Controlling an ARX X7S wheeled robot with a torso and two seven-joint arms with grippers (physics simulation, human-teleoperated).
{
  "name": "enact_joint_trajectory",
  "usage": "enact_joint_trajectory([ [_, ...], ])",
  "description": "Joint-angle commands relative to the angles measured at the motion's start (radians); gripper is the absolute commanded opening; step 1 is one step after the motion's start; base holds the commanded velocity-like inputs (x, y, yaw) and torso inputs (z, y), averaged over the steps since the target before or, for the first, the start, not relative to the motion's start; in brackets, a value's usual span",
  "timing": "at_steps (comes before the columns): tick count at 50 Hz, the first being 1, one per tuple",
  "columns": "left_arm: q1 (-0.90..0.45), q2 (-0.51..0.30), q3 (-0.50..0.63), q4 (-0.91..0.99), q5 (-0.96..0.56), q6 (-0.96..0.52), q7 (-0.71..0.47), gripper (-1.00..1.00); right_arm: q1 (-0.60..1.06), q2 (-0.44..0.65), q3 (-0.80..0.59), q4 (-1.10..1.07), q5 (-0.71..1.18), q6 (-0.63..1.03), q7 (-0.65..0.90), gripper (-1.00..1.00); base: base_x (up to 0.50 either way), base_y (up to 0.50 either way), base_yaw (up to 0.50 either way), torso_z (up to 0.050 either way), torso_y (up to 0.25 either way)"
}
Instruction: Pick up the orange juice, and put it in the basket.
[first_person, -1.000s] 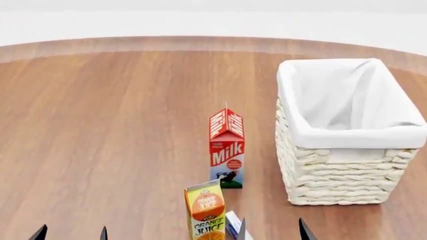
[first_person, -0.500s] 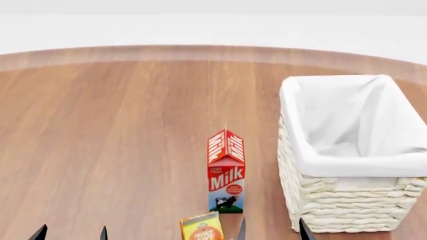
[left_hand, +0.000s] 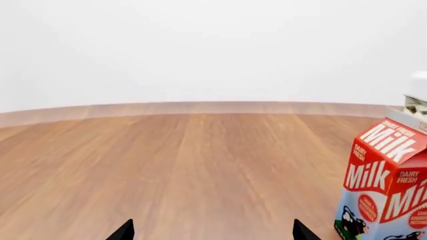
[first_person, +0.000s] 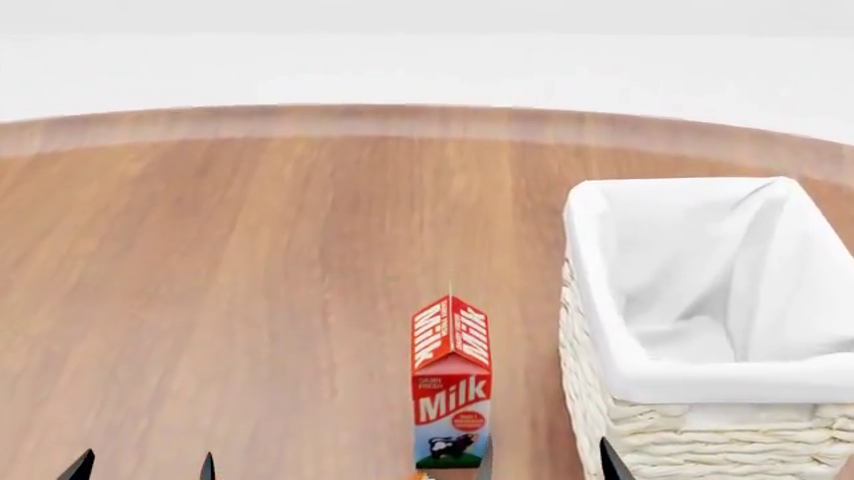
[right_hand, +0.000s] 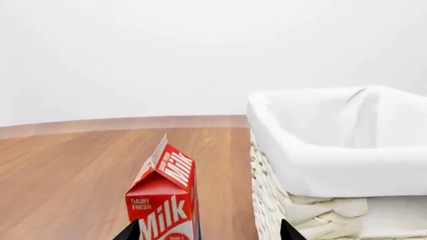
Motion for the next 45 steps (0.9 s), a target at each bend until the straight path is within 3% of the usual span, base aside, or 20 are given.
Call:
enact_joint_trajectory([
  [1, -0.001, -0.005, 0.006, 0.0, -0.005, 0.002, -0.006, 1.0, 0.003, 0.003, -0.006, 0.007, -0.001, -0.005, 0.011, 1.0, 0.15, 0.0, 0.0, 0.0, 0.0],
  [13, -0.002, -0.01, 0.012, -0.001, -0.01, 0.003, -0.011, 1.0, -0.036, 0.016, -0.031, -0.051, -0.019, -0.002, 0.031, 1.0, 0.06, 0.0, 0.0, 0.0, 0.001],
  [14, -0.002, -0.01, 0.013, -0.001, -0.01, 0.003, -0.012, 1.0, -0.186, 0.1, -0.159, -0.201, -0.09, -0.152, -0.032, 1.0, 0.0, 0.0, 0.0, 0.0, 0.0],
  [15, -0.002, -0.011, 0.013, -0.001, -0.011, 0.003, -0.012, 1.0, -0.336, 0.102, -0.16, -0.27, -0.092, -0.219, -0.031, 1.0, 0.0, 0.0, 0.0, 0.0, 0.0],
  [16, -0.002, -0.011, 0.014, -0.001, -0.011, 0.003, -0.013, 1.0, -0.384, 0.102, -0.161, -0.259, -0.094, -0.229, -0.031, 1.0, 0.0, 0.0, 0.0, 0.0, 0.0],
  [45, -0.005, -0.022, 0.028, -0.002, -0.022, 0.007, -0.026, 1.0, -0.404, 0.113, -0.194, -0.192, -0.099, -0.311, -0.023, 1.0, 0.0, 0.0, 0.0, 0.0, 0.0],
])
